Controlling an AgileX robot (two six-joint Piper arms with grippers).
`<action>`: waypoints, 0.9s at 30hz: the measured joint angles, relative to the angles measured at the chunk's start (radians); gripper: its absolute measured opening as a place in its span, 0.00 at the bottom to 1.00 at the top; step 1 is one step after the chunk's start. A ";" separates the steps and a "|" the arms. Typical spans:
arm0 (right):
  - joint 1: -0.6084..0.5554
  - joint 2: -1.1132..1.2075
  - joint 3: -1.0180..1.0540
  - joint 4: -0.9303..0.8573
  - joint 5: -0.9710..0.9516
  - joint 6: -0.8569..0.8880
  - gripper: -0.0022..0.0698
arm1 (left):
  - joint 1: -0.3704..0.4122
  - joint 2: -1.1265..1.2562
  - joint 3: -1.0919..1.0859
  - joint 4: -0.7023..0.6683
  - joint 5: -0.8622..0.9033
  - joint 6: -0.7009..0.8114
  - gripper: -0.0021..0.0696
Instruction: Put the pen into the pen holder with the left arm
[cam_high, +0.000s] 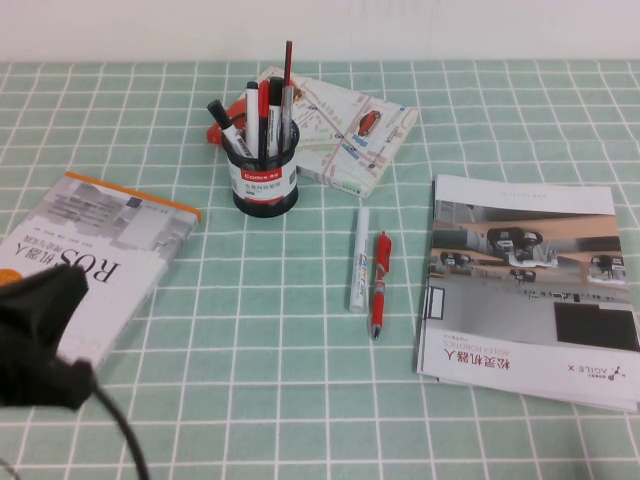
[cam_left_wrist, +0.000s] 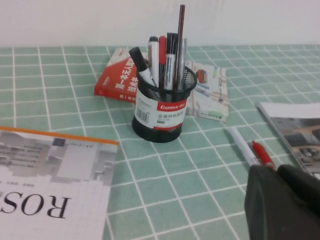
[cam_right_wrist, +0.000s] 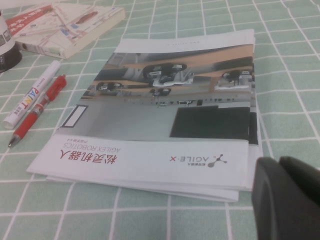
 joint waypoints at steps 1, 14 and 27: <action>0.000 0.000 0.000 0.000 0.000 0.000 0.00 | 0.008 -0.018 0.024 0.000 -0.020 0.014 0.03; 0.000 0.000 0.000 0.000 0.000 0.000 0.00 | 0.188 -0.444 0.359 -0.084 -0.135 0.138 0.03; 0.000 0.000 0.000 0.000 0.000 0.000 0.00 | 0.287 -0.657 0.449 -0.093 0.030 0.145 0.03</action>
